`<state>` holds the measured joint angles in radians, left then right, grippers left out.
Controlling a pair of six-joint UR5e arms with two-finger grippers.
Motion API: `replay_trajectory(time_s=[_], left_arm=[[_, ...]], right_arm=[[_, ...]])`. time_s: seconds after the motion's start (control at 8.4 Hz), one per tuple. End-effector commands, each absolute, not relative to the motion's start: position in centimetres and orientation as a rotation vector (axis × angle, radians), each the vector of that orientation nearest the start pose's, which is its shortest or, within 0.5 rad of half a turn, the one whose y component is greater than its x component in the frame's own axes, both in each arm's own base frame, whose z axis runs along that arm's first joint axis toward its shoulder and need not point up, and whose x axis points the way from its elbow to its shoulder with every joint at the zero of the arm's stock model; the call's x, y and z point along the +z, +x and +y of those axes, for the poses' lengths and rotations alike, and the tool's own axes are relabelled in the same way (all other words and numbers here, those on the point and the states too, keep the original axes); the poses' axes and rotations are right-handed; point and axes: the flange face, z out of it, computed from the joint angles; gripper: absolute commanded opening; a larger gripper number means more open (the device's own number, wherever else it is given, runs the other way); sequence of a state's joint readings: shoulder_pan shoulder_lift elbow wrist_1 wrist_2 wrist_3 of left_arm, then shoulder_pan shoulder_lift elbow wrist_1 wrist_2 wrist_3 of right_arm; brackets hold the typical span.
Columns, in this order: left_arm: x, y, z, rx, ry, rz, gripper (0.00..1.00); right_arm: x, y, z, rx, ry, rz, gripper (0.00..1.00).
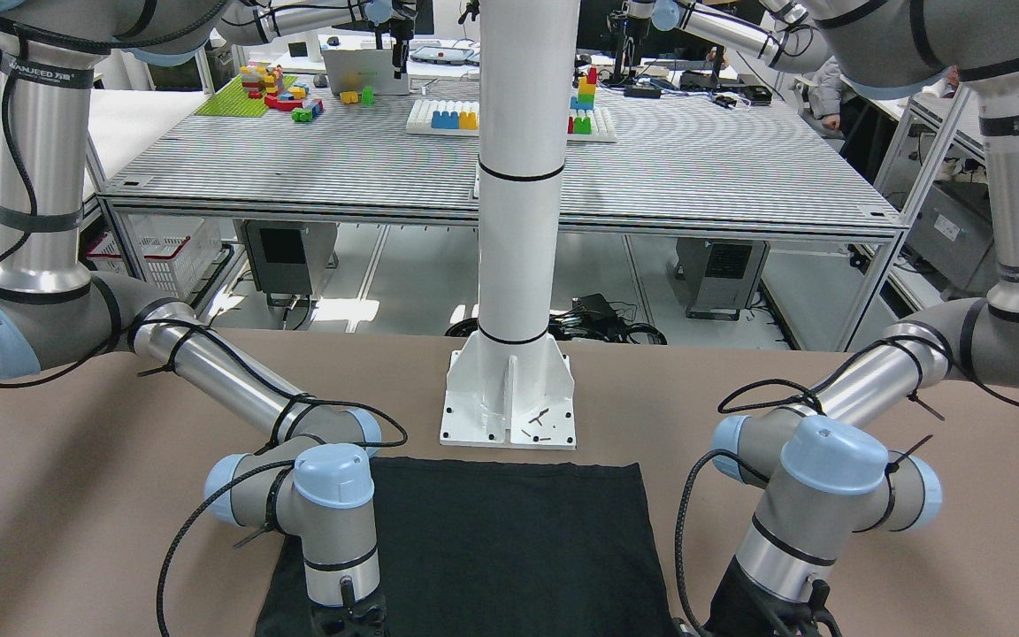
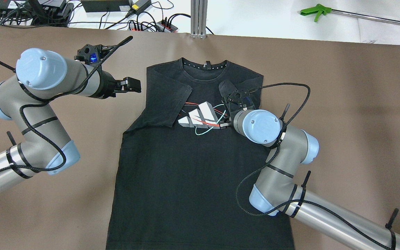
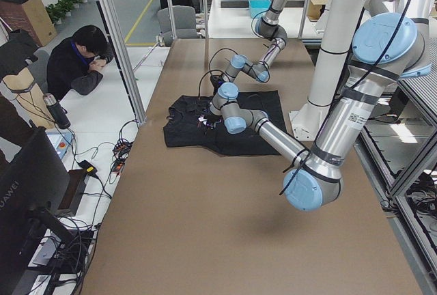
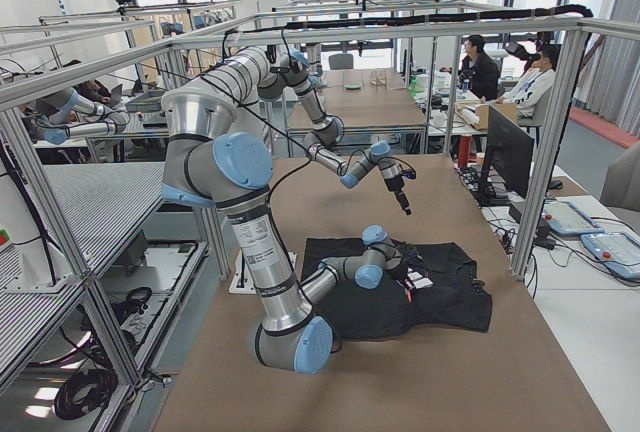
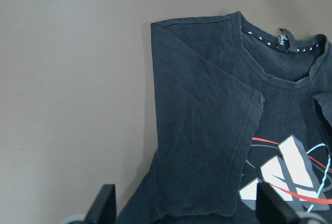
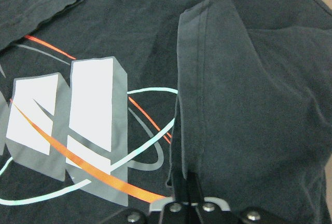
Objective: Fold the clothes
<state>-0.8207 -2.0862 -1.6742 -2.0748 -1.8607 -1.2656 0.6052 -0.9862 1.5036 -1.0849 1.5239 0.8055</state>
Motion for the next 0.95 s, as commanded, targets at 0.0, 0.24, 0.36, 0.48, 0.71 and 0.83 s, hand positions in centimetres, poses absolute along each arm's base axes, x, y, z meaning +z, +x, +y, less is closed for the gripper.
replay_trajectory(time_s=[0.0,0.24,0.36,0.48,0.71,0.83], left_arm=[[25.7,37.2,-55.3,-0.296,0.376,1.083,0.94],[25.7,37.1,-55.4,-0.297,0.377,1.082,0.94],[25.8,37.2,-55.5,-0.299,0.376,1.078,0.94],[25.9,37.3,-55.6,-0.299,0.375,1.077,0.94],[25.5,37.4,-55.7,-0.298,0.377,1.081,0.94],[25.5,37.4,-55.7,-0.297,0.376,1.081,0.94]], right_arm=[[29.3,-50.3,-51.6,-0.129,0.67,-0.755,0.0],[29.3,-49.9,-51.3,-0.129,0.673,-0.759,0.0],[29.2,-49.8,-51.2,-0.129,0.674,-0.761,0.0],[29.0,-49.5,-51.0,-0.129,0.677,-0.767,0.0],[29.0,-48.4,-50.2,-0.129,0.685,-0.776,0.0],[29.1,-48.4,-50.0,-0.137,0.673,-0.786,0.0]])
